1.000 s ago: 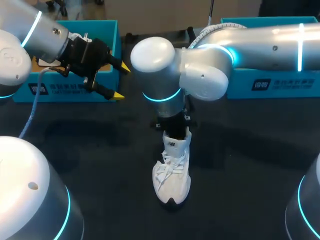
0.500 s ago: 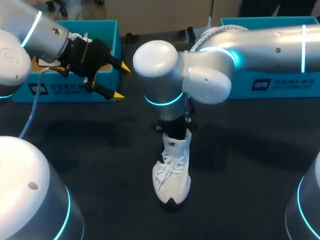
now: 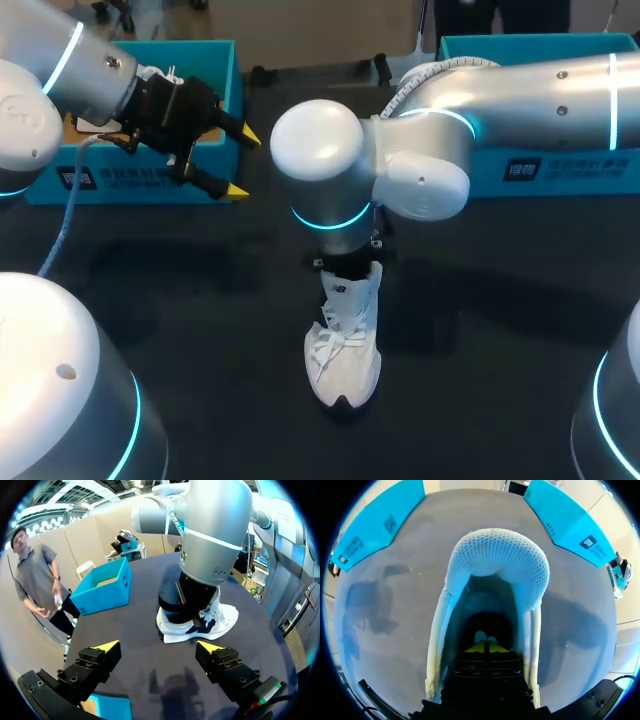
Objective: Take the shoe out of the shoebox, open the shoe tongue, remove and reinsert the insole, then place the shoe into the shoebox
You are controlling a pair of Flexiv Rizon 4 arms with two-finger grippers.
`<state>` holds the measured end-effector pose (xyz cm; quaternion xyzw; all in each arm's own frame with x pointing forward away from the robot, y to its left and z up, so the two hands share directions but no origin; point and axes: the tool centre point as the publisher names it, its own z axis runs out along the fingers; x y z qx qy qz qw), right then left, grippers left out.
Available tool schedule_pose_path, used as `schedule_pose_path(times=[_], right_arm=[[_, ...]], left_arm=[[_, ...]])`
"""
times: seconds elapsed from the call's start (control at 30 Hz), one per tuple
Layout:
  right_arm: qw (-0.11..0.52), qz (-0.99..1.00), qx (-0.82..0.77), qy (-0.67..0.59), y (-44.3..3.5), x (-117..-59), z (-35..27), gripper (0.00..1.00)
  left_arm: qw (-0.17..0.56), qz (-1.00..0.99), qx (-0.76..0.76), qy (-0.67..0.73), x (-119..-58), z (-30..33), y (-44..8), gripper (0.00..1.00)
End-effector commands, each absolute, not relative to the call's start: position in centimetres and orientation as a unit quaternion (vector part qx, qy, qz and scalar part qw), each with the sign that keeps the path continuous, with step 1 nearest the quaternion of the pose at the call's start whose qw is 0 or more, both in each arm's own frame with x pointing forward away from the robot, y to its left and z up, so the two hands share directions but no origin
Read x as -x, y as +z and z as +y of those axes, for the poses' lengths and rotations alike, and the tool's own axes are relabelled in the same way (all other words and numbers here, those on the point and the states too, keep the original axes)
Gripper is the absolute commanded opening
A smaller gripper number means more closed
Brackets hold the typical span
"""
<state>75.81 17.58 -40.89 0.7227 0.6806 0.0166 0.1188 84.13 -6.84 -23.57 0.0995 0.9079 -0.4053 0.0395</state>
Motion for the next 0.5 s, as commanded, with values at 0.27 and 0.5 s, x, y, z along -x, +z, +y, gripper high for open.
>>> schedule_pose_path(times=[0.27,0.5], right_arm=[[0.148,0.682,-0.715,0.042,-42.3,-75.6,18.0,0.0],[0.155,0.683,-0.712,0.048,-42.3,-77.4,17.4,0.0]], left_arm=[[0.04,0.909,-0.1,-0.404,-84.0,-6.8,-23.5,1.0],[0.04,0.909,-0.1,-0.404,-84.0,-6.8,-23.5,1.0]])
